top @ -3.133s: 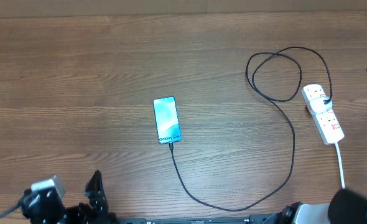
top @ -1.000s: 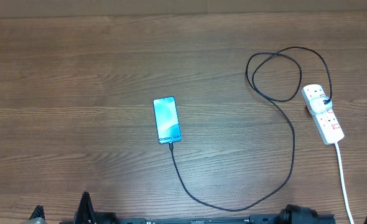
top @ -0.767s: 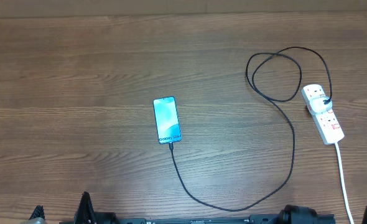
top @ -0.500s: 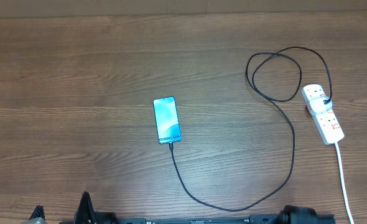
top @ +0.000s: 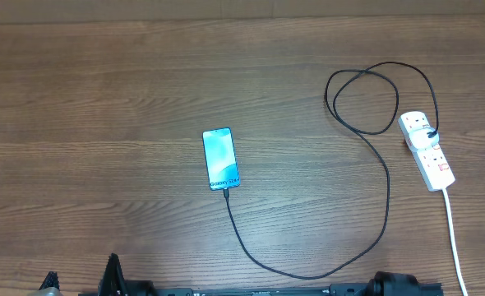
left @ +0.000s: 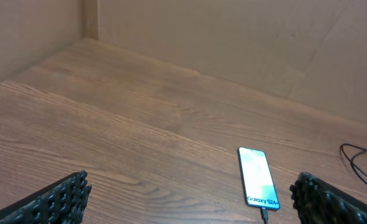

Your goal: Plug charger to phone and switch on socket

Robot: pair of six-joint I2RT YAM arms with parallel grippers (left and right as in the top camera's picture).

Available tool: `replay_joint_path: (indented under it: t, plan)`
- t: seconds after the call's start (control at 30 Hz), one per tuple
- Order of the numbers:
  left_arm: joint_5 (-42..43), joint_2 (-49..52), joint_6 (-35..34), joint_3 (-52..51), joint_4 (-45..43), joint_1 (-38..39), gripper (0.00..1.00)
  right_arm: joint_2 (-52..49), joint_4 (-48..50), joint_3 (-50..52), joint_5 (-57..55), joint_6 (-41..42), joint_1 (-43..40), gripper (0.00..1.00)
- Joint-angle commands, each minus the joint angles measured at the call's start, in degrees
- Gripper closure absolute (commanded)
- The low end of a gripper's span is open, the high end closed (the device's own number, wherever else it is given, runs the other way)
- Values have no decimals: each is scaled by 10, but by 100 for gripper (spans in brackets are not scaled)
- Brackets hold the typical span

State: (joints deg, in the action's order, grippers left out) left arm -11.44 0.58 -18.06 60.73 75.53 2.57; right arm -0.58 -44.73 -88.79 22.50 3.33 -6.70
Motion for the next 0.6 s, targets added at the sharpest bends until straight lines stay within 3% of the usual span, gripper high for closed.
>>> replay_joint_path:
  t: [0.0, 0.3, 0.4, 0.47, 0.53, 0.57]
  plan:
    - [-10, -1, 0, 1, 1, -3, 1, 3, 2, -22, 1, -8, 7, 96]
    - [-7, -1, -2, 1, -26, -3, 0, 2, 148, 25, 1, -8, 11, 89]
    - [-5, -1, -19, 1, -56, -3, 0, 2, 224, 64, 1, -8, 11, 79]
    - [-5, -1, -28, 1, -67, -3, 0, 2, 273, 96, 0, -8, 11, 56]
    - [-6, -1, -30, 1, -70, -3, 1, 2, 311, 138, 1, -8, 11, 0]
    - [-6, -1, -30, 1, -69, -3, 1, 2, 315, 153, 1, -8, 11, 0]
